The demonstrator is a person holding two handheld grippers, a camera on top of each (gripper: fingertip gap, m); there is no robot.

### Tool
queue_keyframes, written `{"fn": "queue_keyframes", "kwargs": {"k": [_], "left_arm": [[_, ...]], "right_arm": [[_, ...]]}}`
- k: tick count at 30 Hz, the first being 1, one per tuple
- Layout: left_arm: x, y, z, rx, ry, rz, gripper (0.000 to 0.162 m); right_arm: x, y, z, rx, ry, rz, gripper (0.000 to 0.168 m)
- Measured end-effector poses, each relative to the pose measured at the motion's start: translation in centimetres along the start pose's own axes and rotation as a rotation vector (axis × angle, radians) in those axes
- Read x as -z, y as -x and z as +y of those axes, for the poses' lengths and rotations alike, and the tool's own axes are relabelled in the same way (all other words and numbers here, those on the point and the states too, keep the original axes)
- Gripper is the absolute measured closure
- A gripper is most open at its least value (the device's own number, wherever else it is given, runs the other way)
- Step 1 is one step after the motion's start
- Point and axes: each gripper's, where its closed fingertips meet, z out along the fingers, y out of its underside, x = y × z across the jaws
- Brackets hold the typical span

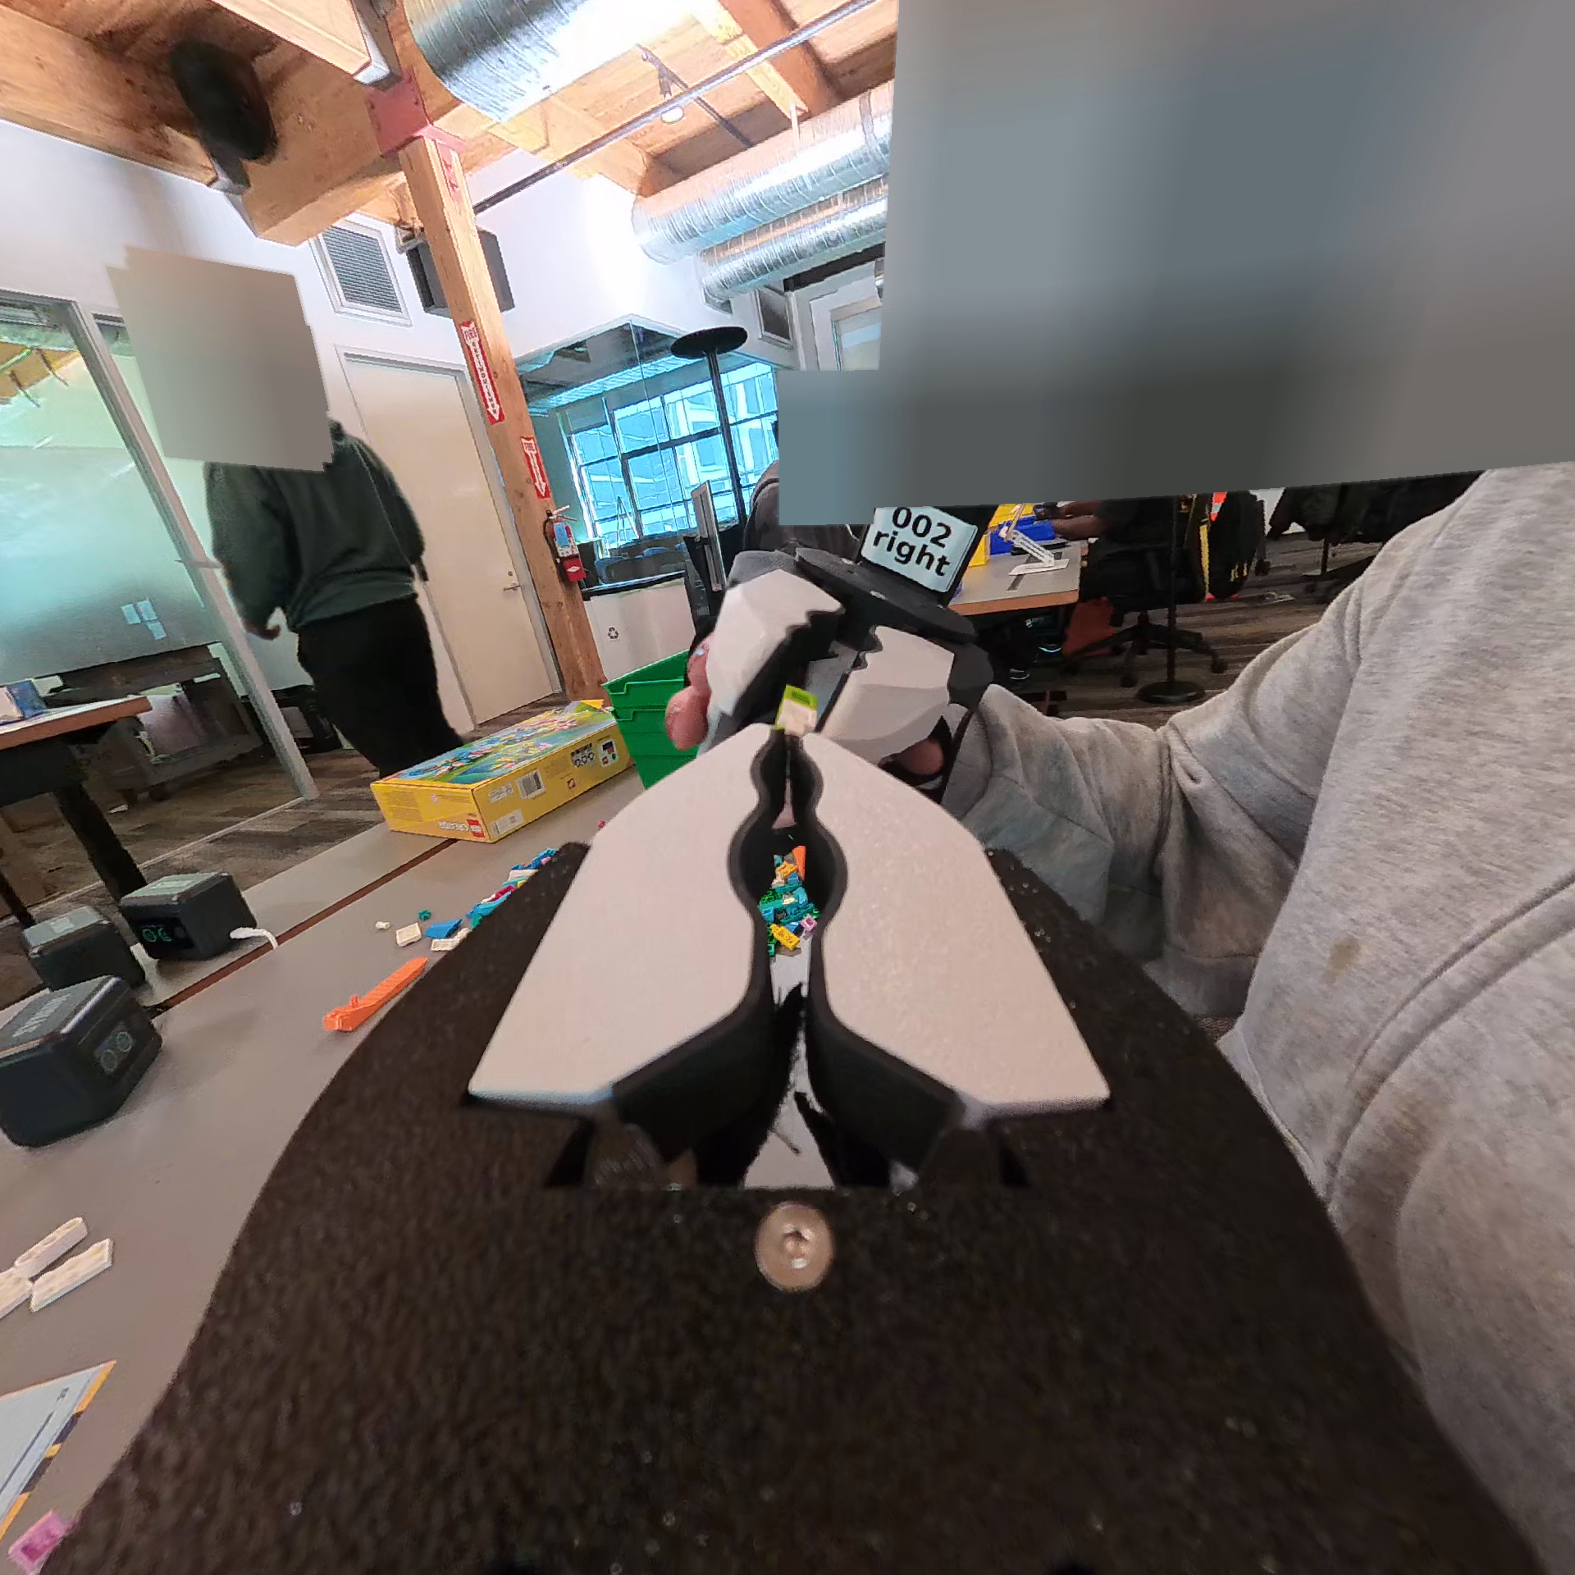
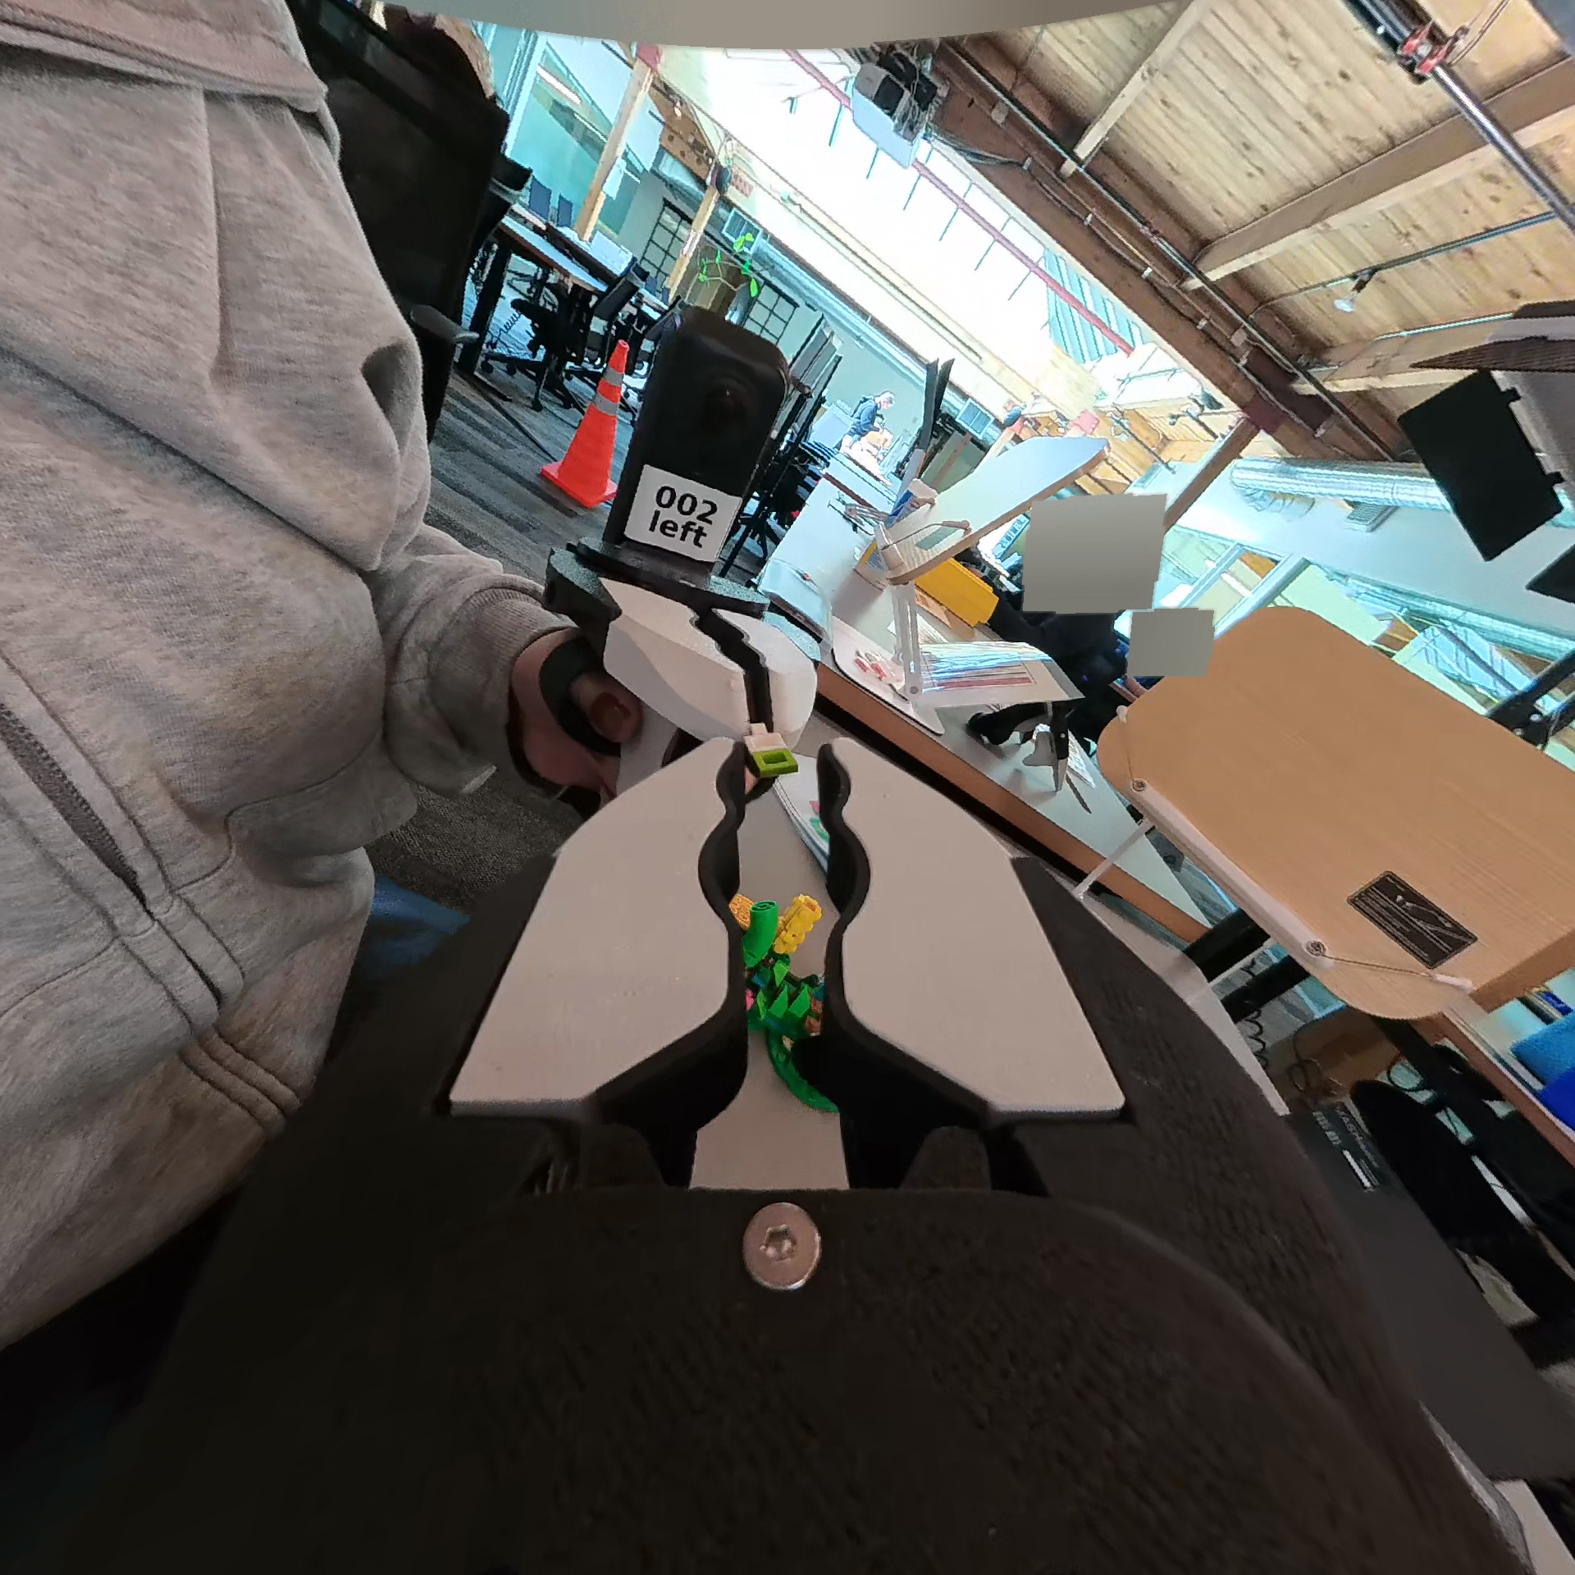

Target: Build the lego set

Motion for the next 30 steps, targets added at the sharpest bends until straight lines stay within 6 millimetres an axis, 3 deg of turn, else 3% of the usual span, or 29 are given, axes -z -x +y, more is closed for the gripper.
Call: {"fn": "queue_keyframes", "kwargs": {"k": [21,27,30], "left_arm": [[0.1,0.7,-0.1,0.016,-0.008,-0.041,0.162],[0.0,0.7,-0.3,0.045,-0.013,-0.032,0.161],[0.9,2.1,-0.7,-0.015,0.011,-0.111,0.149]], "right_arm": [[-0.2,-0.1,0.2,0.102,0.036,0.031,0.162],[-0.1,0.0,0.0,0.048,0.013,0.011,0.161],[-0.1,-0.4,0.3,0.044,0.030,0.031,0.161]]}}
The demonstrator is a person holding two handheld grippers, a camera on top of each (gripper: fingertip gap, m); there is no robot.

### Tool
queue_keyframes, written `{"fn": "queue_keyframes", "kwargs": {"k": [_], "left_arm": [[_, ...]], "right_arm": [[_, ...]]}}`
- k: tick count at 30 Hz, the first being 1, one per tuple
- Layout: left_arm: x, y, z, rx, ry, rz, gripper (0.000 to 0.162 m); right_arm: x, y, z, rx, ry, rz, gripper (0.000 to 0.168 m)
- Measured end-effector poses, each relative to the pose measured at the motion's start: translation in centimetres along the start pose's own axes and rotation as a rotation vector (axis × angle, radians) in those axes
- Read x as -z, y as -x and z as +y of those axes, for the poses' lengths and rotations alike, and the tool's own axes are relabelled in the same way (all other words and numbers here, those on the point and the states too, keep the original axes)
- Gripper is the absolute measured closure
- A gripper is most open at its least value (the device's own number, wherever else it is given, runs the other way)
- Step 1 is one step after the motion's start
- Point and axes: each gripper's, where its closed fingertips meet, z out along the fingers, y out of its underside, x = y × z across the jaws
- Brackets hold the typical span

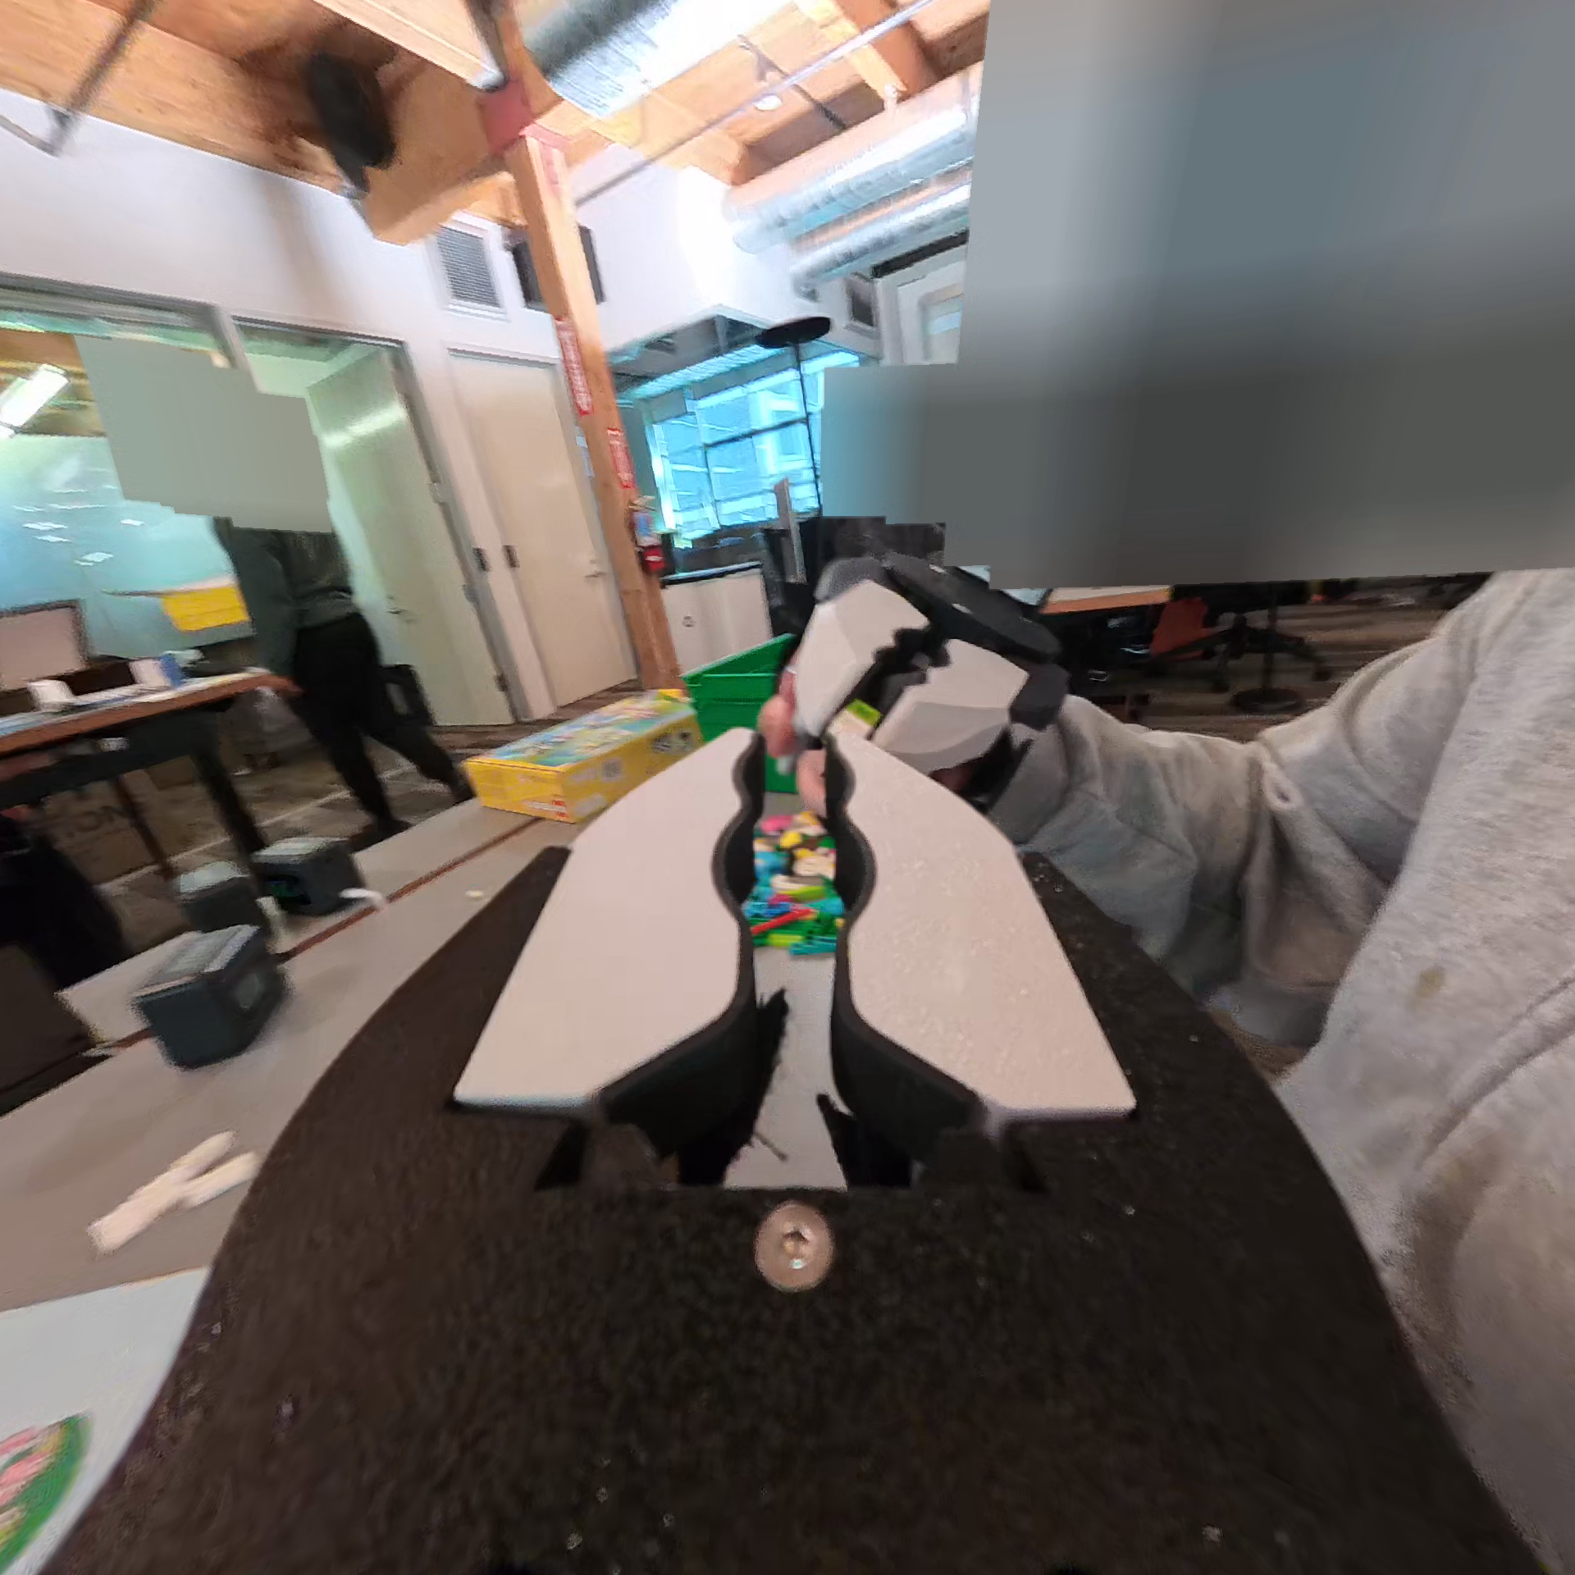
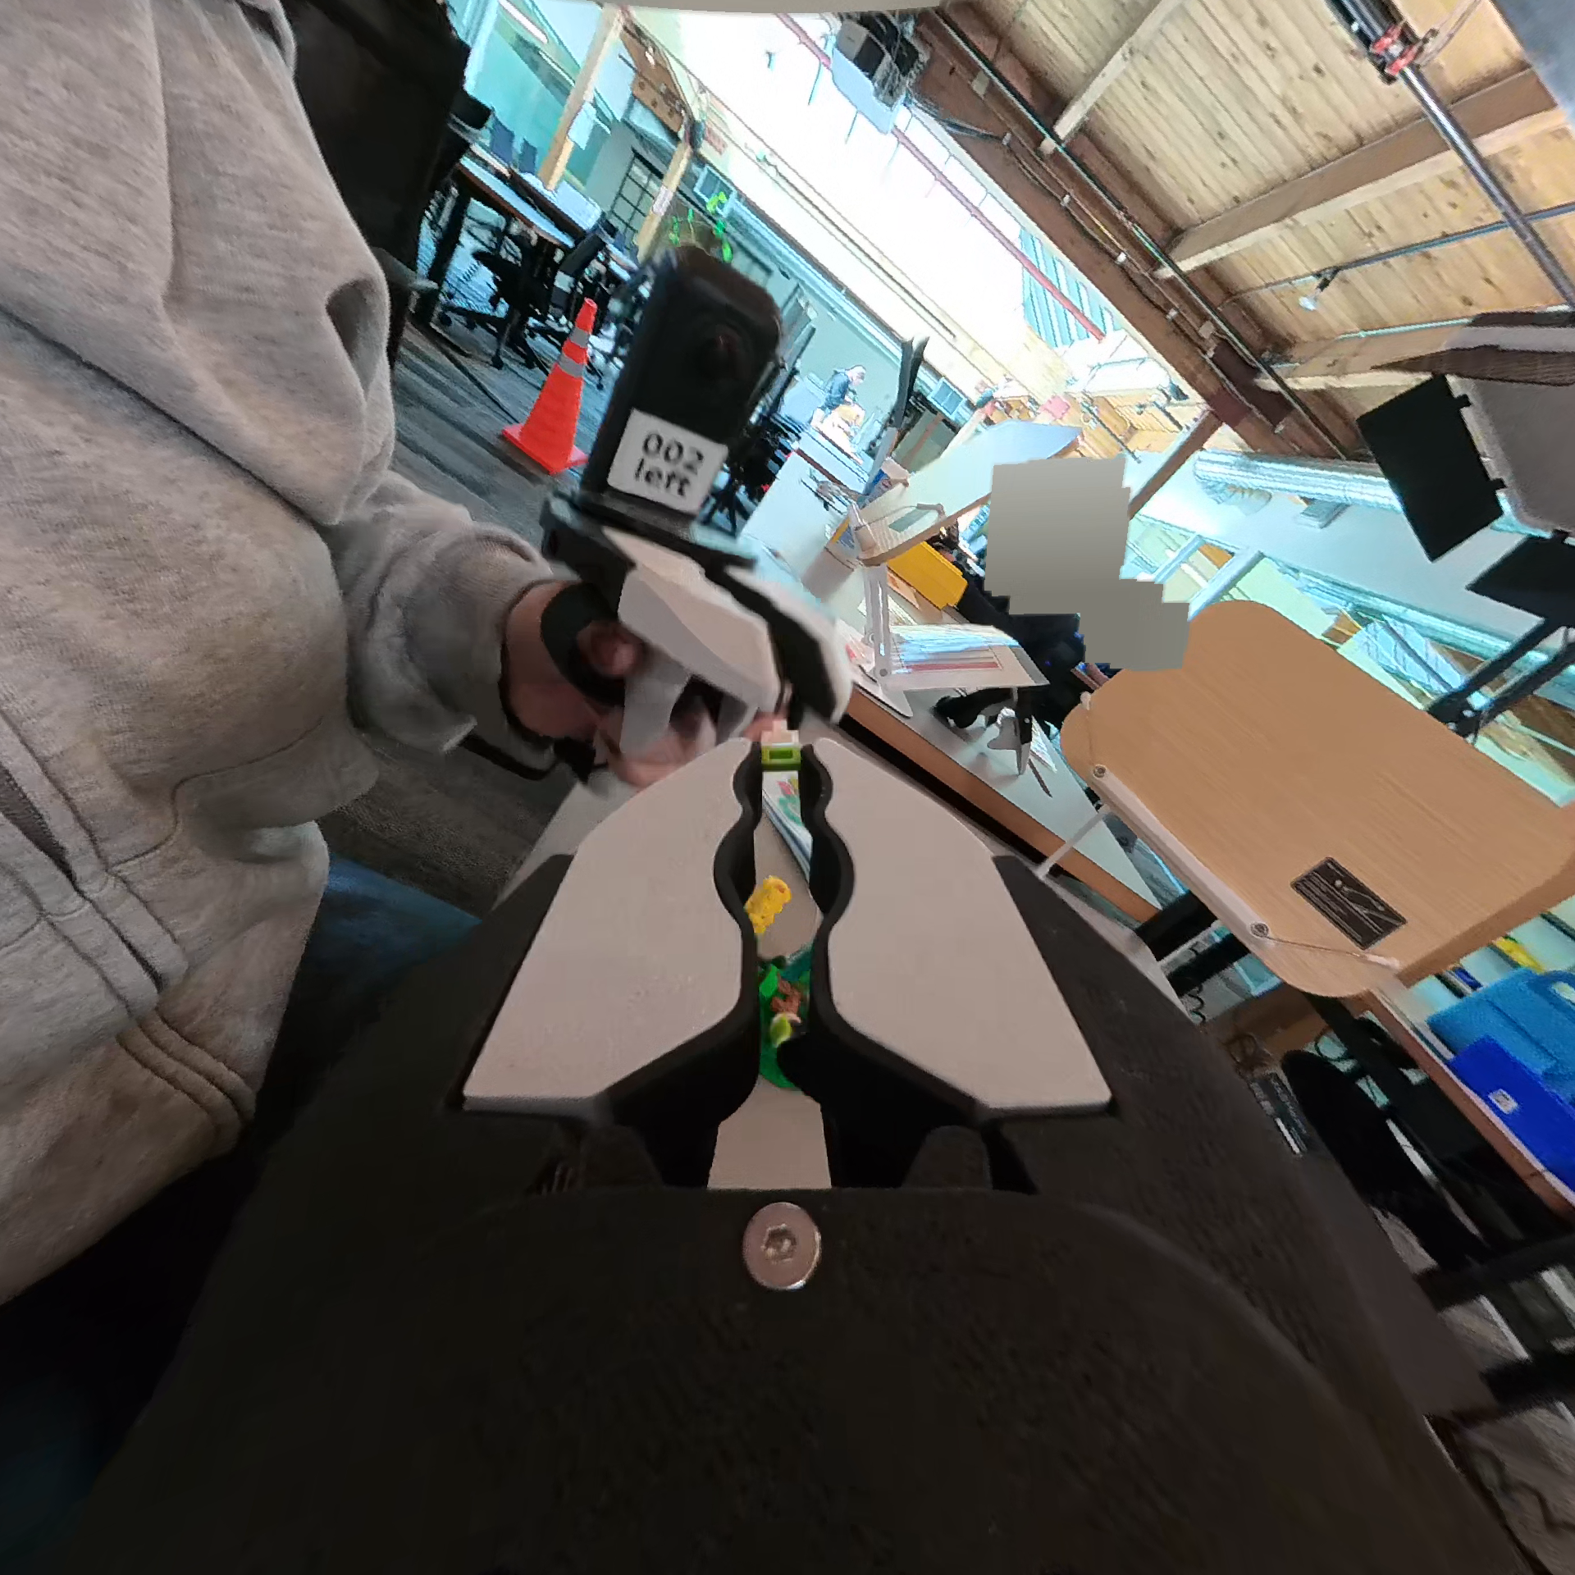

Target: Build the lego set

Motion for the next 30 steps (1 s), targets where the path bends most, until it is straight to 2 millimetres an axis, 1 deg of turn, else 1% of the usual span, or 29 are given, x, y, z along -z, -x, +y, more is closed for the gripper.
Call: {"fn": "queue_keyframes", "kwargs": {"k": [1,3,5,6,8,10,12,14,17,20,22,25,28,30], "left_arm": [[0.8,1.0,-0.6,-0.013,-0.015,-0.043,0.148],[2.8,3.7,-1.7,-0.013,-0.037,-0.149,0.148],[5.2,6.4,-1.4,0.017,0.007,-0.264,0.146],[6.3,7.6,-0.7,0.040,0.048,-0.315,0.144],[8.7,9.5,1.2,0.076,0.153,-0.410,0.140],[10.7,10.4,3.4,0.107,0.244,-0.463,0.130],[12.1,10.5,5.5,0.179,0.298,-0.458,0.119],[12.8,10.1,7.4,0.286,0.323,-0.428,0.108],[13.0,9.7,10.6,0.423,0.400,-0.381,0.090],[12.4,9.3,13.0,0.512,0.461,-0.332,0.083],[12.3,9.3,14.3,0.527,0.512,-0.338,0.082],[12.4,8.8,16.0,0.548,0.602,-0.323,0.080],[12.3,7.8,16.9,0.573,0.654,-0.294,0.077],[12.2,7.1,17.1,0.577,0.684,-0.283,0.076]], "right_arm": [[0.0,-0.3,0.4,0.001,0.021,0.014,0.161],[0.1,-1.1,1.8,-0.002,0.089,0.056,0.162],[-0.1,-1.9,3.8,-0.021,0.169,0.094,0.162],[-0.2,-2.1,5.0,-0.040,0.212,0.110,0.162],[-0.6,-2.3,7.8,-0.095,0.307,0.127,0.162],[-1.1,-2.2,10.9,-0.158,0.401,0.137,0.162],[-1.6,-2.1,13.8,-0.204,0.482,0.150,0.162],[-2.1,-2.0,16.1,-0.244,0.541,0.163,0.162],[-2.8,-2.7,18.4,-0.331,0.583,0.199,0.162],[-3.8,-3.9,19.4,-0.368,0.586,0.231,0.162],[-4.5,-4.7,19.9,-0.387,0.589,0.254,0.162],[-5.2,-5.6,20.7,-0.405,0.600,0.292,0.162],[-5.7,-5.7,21.4,-0.435,0.621,0.307,0.162],[-6.0,-5.1,21.9,-0.464,0.643,0.292,0.162]]}}
